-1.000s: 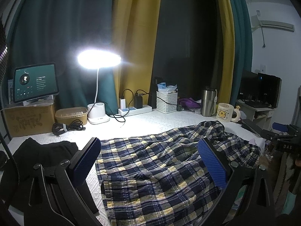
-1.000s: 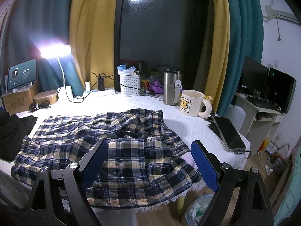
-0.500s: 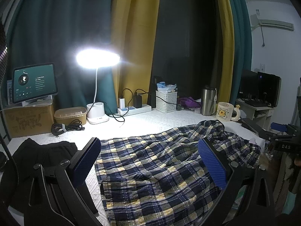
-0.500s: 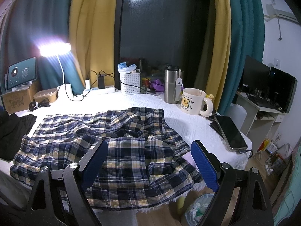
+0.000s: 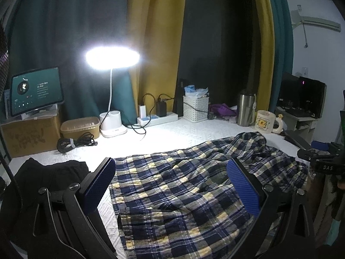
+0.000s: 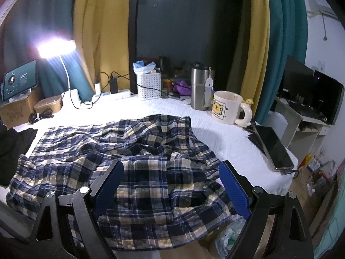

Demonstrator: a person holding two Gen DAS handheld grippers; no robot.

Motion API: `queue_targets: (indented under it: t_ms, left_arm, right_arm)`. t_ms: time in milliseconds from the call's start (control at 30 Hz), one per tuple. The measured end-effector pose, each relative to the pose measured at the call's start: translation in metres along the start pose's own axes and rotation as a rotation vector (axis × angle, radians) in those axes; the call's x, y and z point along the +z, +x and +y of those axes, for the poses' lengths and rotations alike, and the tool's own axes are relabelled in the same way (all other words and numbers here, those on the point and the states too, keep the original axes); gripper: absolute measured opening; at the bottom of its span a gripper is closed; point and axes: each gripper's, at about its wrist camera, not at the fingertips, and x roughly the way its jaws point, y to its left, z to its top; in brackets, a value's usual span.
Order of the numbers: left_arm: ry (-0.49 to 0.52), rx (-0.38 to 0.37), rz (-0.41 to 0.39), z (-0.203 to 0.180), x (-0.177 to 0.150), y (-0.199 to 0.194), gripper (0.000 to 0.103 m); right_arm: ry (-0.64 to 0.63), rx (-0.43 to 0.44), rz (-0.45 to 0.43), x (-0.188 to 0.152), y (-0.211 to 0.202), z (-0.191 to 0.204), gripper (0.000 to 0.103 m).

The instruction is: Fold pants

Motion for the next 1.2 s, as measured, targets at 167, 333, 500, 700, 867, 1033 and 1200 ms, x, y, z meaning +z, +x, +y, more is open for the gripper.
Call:
queue_targets:
  t_ms: [167, 333, 500, 700, 867, 1033, 1200]
  left_arm:
    - [-0.006, 0.021, 0.04, 0.01, 0.004, 0.019, 0.102]
    - [-0.004, 0.041, 0.076, 0.018, 0.008, 0.038, 0.102]
    - [0.003, 0.073, 0.124, 0.032, 0.017, 0.062, 0.102]
    - [-0.027, 0.115, 0.18, 0.057, 0.023, 0.094, 0.102]
    - [-0.04, 0.14, 0.239, 0.078, 0.023, 0.126, 0.102]
    - [-0.033, 0.155, 0.314, 0.094, 0.02, 0.16, 0.101]
    - [-0.046, 0.164, 0.379, 0.106, 0.013, 0.189, 0.101]
  right_arm:
    - [0.001, 0.003, 0.034, 0.006, 0.02, 0.001, 0.091]
    - [0.008, 0.001, 0.062, 0.016, 0.04, -0.003, 0.091]
    - [0.014, 0.001, 0.083, 0.031, 0.064, -0.008, 0.091]
    - [0.011, 0.002, 0.102, 0.049, 0.094, -0.014, 0.091]
    - [0.008, -0.015, 0.107, 0.066, 0.12, -0.021, 0.091]
    - [-0.016, -0.037, 0.11, 0.084, 0.149, -0.028, 0.091]
    - [-0.041, -0.044, 0.111, 0.103, 0.181, -0.035, 0.091]
